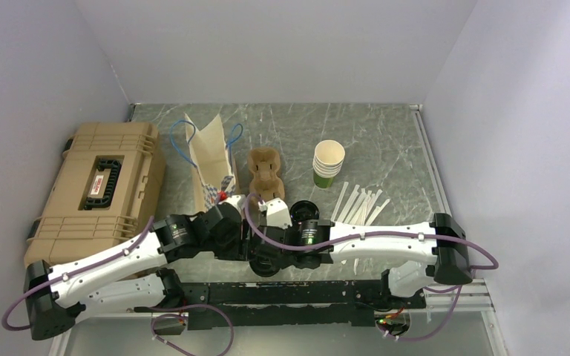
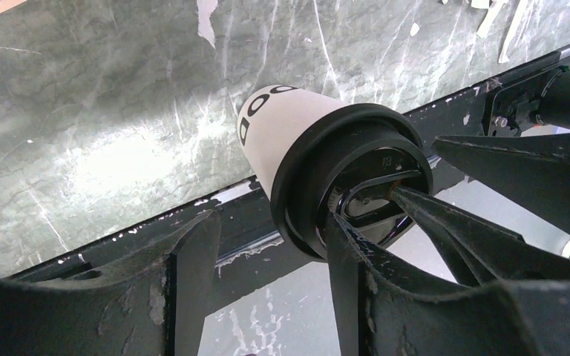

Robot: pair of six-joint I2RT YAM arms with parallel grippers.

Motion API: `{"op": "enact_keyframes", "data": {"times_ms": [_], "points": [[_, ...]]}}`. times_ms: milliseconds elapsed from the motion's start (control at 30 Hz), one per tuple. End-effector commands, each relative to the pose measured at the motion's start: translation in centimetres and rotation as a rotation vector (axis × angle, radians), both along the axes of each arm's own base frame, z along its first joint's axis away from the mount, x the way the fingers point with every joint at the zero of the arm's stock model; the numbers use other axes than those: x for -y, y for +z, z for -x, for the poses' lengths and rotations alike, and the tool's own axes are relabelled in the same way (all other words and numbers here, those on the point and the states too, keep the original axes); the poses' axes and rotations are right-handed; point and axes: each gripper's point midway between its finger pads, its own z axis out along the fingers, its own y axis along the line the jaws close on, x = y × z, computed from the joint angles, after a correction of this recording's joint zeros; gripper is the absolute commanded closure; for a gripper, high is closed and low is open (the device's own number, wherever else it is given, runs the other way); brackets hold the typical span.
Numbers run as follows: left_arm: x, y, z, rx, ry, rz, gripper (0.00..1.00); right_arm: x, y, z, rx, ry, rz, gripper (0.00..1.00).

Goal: Pack the takeout coffee

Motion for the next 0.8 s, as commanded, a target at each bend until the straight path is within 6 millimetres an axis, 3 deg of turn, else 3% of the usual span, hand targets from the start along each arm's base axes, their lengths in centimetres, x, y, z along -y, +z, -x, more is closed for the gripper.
{"op": "enact_keyframes", "data": {"times_ms": [0, 100, 400, 767], "points": [[-1.1, -0.8, 0.1, -0.015, 0.012, -0.073, 0.41, 0.9, 2.1, 0.2, 0.007, -0.023, -0.025, 0.58], [-1.0, -0.7, 0.0, -0.014, 0.009, -0.073, 0.41, 1.0, 3.1, -0.3, 0.031, -0.050, -0.054, 0.51], [-0.5, -0.1, -0.3, -0.005, 0.003, -0.067, 0.41, 1.0, 5.8, -1.2, 0.068, -0.071, -0.132, 0.48], [0.1, 4.5, -1.6, 0.080, -0.022, -0.052, 0.34, 2.3, 6.3, -1.4, 0.093, -0.056, -0.144, 0.45]]}}
